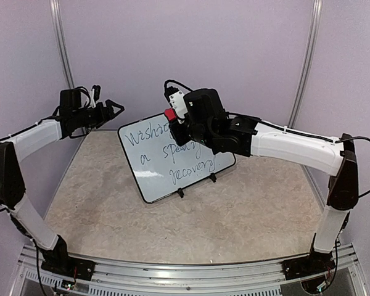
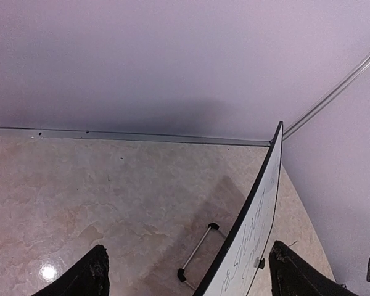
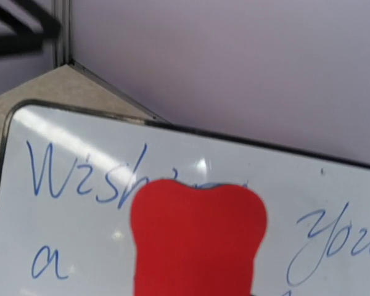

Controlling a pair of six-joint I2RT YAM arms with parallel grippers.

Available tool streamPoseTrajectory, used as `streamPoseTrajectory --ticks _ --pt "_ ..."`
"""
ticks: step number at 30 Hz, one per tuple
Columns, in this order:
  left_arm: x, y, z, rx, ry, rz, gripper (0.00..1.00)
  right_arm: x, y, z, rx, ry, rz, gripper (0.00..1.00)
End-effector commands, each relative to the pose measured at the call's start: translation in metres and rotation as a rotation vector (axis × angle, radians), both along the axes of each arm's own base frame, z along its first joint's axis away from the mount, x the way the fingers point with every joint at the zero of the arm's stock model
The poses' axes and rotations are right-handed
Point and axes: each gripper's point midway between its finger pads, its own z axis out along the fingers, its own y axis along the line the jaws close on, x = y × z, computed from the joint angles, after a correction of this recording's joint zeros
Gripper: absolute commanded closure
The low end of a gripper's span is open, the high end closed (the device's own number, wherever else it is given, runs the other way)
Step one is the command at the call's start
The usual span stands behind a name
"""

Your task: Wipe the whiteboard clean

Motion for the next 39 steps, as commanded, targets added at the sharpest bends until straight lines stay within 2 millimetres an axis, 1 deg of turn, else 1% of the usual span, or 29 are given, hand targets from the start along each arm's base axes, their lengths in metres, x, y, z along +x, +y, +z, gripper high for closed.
streamPoseTrajectory --ticks 1,3,5,8,12,15,21,23,25,27,33,39 --pt "0.006 -0.014 -0.018 -0.028 0.004 -0.093 0.19 0.004 0.007 0.014 0.003 -0.039 0.039 0.68" --pt "0.002 -0.016 -0.027 -0.037 0.014 -0.11 0.2 0.007 0.007 0.012 -0.002 -0.034 0.037 0.68" --pt "-0.003 -0.017 -0.032 -0.046 0.012 -0.115 0.22 0.01 0.007 0.008 -0.005 -0.025 0.033 0.67" --pt "-0.008 -0.019 -0.033 -0.058 0.008 -0.125 0.26 0.012 0.009 0.004 -0.003 -0.016 0.041 0.67" --pt "-0.014 -0.029 -0.037 -0.031 0.008 -0.151 0.29 0.017 0.013 -0.002 -0.007 -0.008 0.047 0.66" --pt "-0.016 -0.036 -0.041 -0.007 0.008 -0.161 0.35 0.019 0.018 -0.008 -0.014 0.001 0.055 0.66" --pt "-0.021 -0.048 -0.044 -0.013 0.0 -0.208 0.51 0.018 0.026 -0.016 -0.015 0.017 0.084 0.66" --pt "-0.023 -0.051 -0.044 -0.023 -0.007 -0.223 0.5 0.018 0.026 -0.021 -0.022 0.024 0.09 0.66" --pt "-0.023 -0.051 -0.042 -0.028 -0.021 -0.226 0.45 0.017 0.027 -0.025 -0.027 0.03 0.094 0.66" --pt "-0.021 -0.049 -0.037 -0.038 -0.039 -0.227 0.42 0.016 0.026 -0.027 -0.029 0.035 0.096 0.66" --pt "-0.016 -0.041 -0.035 -0.079 -0.047 -0.236 0.42 0.016 0.025 -0.028 -0.028 0.038 0.096 0.66" --pt "-0.015 -0.041 -0.034 -0.11 -0.059 -0.279 0.44 0.016 0.025 -0.029 -0.028 0.039 0.096 0.66"
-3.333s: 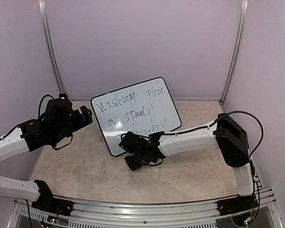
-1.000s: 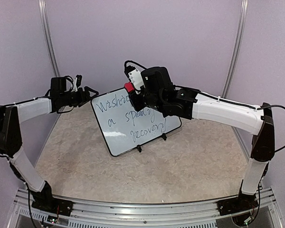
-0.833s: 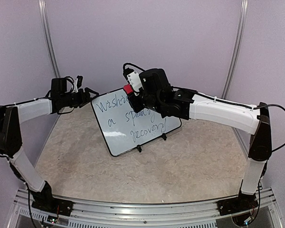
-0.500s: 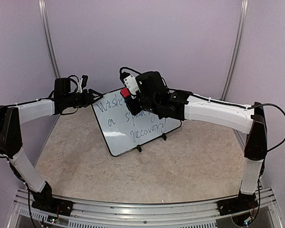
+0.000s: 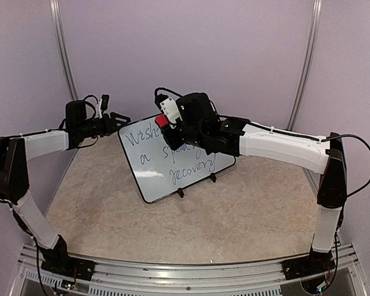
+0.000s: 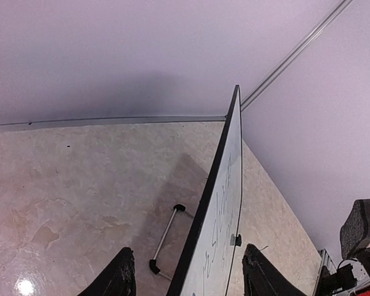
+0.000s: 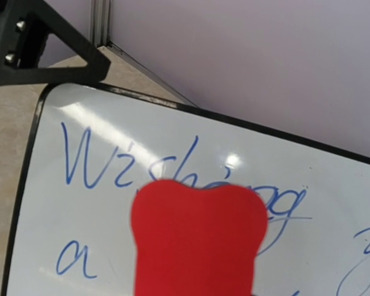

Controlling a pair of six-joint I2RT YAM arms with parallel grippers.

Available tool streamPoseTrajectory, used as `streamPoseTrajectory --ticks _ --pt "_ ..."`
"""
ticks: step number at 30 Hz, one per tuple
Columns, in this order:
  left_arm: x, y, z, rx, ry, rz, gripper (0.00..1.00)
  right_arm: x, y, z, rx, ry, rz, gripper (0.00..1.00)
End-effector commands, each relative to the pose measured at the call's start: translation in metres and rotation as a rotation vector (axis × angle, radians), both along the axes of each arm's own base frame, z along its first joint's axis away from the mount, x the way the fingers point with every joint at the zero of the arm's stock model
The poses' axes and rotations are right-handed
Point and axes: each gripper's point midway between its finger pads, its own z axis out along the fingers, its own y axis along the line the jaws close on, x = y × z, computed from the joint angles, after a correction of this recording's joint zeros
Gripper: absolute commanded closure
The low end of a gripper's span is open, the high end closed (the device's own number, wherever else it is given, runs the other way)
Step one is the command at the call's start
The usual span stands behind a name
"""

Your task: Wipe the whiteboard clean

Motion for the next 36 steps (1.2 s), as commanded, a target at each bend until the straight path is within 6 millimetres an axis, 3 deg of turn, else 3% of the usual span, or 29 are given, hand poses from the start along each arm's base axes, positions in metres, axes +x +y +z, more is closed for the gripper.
streamPoseTrajectory --ticks 1,12,22,36 --pt "0.0 -0.003 0.003 -0.035 -0.025 -0.054 0.44 0.003 0.0 -0.004 0.001 0.006 -0.002 0.66" --pt "0.006 -0.004 -0.006 -0.046 -0.017 -0.096 0.45 0.003 -0.002 -0.008 0.003 0.011 -0.002 0.66" --pt "0.0 -0.008 0.005 -0.079 -0.05 -0.125 0.56 0.001 -0.003 -0.015 0.0 0.023 0.003 0.66" --pt "0.0 -0.011 0.005 -0.097 -0.051 -0.144 0.59 0.0 -0.002 -0.016 -0.002 0.027 0.009 0.66"
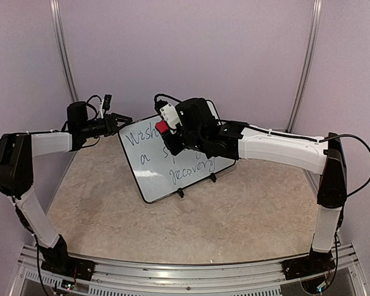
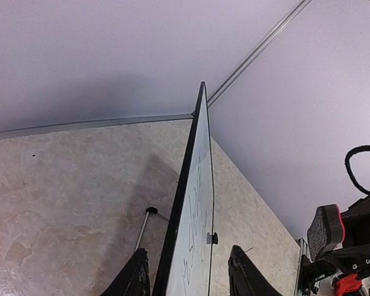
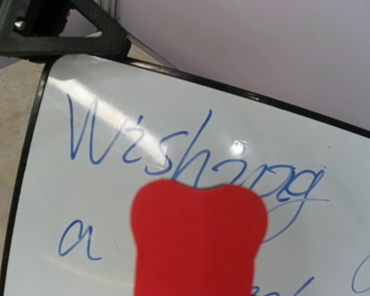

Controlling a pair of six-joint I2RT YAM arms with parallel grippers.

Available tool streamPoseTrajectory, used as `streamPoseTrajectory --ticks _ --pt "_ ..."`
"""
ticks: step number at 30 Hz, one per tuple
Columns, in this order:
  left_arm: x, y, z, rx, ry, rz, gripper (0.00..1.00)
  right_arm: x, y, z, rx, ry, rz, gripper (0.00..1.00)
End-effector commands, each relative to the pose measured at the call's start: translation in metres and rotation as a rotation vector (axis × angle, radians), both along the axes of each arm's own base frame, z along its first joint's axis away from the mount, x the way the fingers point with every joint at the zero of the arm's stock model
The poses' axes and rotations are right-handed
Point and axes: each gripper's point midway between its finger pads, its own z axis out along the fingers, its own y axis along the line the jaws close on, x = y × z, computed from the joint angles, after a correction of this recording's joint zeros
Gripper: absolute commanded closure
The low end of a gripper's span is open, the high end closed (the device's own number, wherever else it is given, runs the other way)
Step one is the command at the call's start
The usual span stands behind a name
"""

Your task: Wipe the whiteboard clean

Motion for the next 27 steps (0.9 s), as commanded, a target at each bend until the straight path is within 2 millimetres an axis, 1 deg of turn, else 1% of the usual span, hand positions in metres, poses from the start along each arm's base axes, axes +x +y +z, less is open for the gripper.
streamPoseTrajectory --ticks 1,6,14,27 --pt "0.002 0.0 0.0 -0.001 -0.011 -0.008 0.59 0.003 -0.002 0.003 0.018 -0.001 -0.004 0.66" --pt "0.006 -0.001 -0.008 0.02 0.007 0.007 0.58 0.003 -0.003 0.002 0.017 0.001 -0.003 0.66" --pt "0.008 0.0 -0.011 0.027 0.013 0.018 0.59 0.003 -0.003 0.001 0.018 0.001 -0.004 0.66" --pt "0.005 -0.003 -0.008 0.019 0.005 -0.003 0.8 0.003 -0.002 0.001 0.019 -0.001 -0.003 0.66"
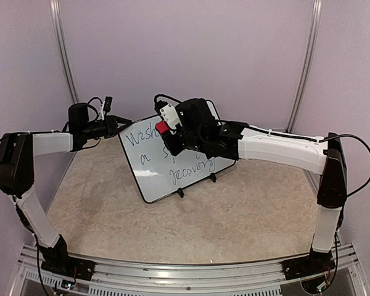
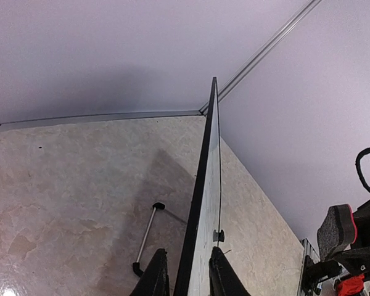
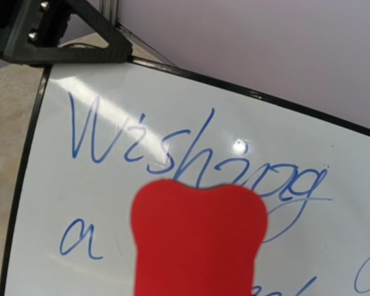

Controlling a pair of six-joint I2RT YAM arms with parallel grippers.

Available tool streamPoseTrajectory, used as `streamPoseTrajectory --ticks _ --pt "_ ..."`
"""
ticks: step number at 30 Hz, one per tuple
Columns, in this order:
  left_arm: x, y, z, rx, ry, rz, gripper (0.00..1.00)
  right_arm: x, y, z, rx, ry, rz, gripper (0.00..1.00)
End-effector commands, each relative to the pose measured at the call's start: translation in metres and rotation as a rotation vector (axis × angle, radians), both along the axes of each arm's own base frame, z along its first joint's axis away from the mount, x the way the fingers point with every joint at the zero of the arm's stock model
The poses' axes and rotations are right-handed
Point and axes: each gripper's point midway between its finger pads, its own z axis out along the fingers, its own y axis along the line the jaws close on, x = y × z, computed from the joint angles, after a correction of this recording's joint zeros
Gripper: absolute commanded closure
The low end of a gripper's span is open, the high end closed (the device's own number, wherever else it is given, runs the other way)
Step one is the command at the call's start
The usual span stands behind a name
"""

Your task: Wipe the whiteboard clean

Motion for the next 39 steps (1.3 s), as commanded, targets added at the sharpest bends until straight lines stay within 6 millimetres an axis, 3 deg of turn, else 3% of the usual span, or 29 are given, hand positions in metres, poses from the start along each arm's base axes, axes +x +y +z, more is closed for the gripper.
streamPoseTrajectory --ticks 1,11,16,22,33,39 --pt "0.001 -0.005 0.004 0.002 -0.021 -0.022 0.82 0.004 -0.002 0.003 0.02 -0.004 -0.006 0.66" --pt "-0.013 -0.029 0.008 0.052 -0.034 -0.028 1.0 -0.001 0.001 -0.002 0.032 0.034 0.012 0.67" --pt "-0.03 -0.049 0.021 0.131 -0.085 -0.001 1.0 -0.006 0.002 -0.007 0.027 0.037 0.036 0.67" --pt "-0.051 -0.058 0.035 0.202 -0.137 0.093 1.0 -0.02 0.007 -0.009 0.007 0.046 0.095 0.67" --pt "-0.104 -0.034 0.053 0.182 -0.2 0.178 1.0 -0.06 0.035 -0.009 -0.056 0.007 0.284 0.67" --pt "-0.115 -0.037 0.054 0.207 -0.25 0.191 1.0 -0.075 0.056 -0.004 -0.067 -0.013 0.359 0.67"
